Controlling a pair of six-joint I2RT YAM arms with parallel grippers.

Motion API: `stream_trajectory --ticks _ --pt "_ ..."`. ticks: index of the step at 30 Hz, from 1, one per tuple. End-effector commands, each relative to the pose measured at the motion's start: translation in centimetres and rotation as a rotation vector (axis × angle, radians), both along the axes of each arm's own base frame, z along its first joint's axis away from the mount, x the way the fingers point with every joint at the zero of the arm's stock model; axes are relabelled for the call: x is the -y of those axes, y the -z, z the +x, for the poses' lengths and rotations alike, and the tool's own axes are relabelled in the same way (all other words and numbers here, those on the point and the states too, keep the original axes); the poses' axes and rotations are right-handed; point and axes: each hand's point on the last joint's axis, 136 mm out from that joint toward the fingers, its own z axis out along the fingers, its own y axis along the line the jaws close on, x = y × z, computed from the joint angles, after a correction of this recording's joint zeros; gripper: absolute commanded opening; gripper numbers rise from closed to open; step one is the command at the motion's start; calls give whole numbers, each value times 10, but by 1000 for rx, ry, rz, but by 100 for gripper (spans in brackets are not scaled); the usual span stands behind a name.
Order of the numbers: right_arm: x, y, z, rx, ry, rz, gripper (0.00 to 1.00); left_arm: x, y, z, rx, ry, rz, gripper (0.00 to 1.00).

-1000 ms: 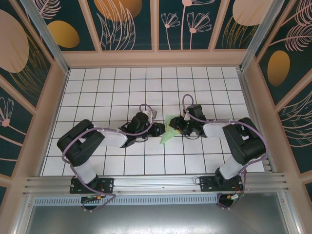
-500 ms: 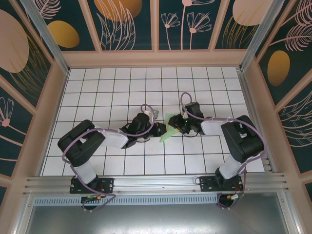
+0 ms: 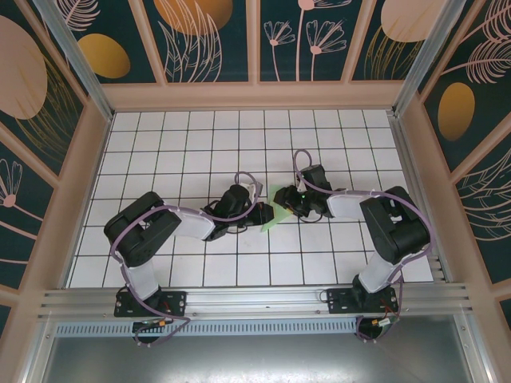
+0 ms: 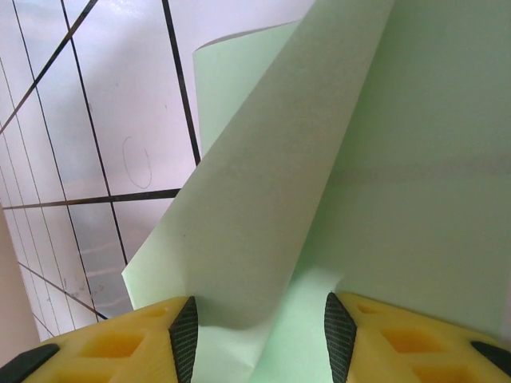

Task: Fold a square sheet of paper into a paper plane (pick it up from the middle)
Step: Fourth fold the wing at the center of the table.

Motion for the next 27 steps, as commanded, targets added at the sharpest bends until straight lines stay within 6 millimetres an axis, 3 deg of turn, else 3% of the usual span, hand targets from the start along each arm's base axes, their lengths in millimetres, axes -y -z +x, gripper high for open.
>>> stream_trajectory --ticks 1,14,27 --pt "22 48 -26 -122 -2 -156 49 0 6 5 -3 -17 33 13" --pt "24 52 -28 -129 -9 -173 47 -7 24 7 -44 -60 91 11" --pt "27 56 -30 -138 -9 -195 45 -9 28 8 -50 -67 106 11"
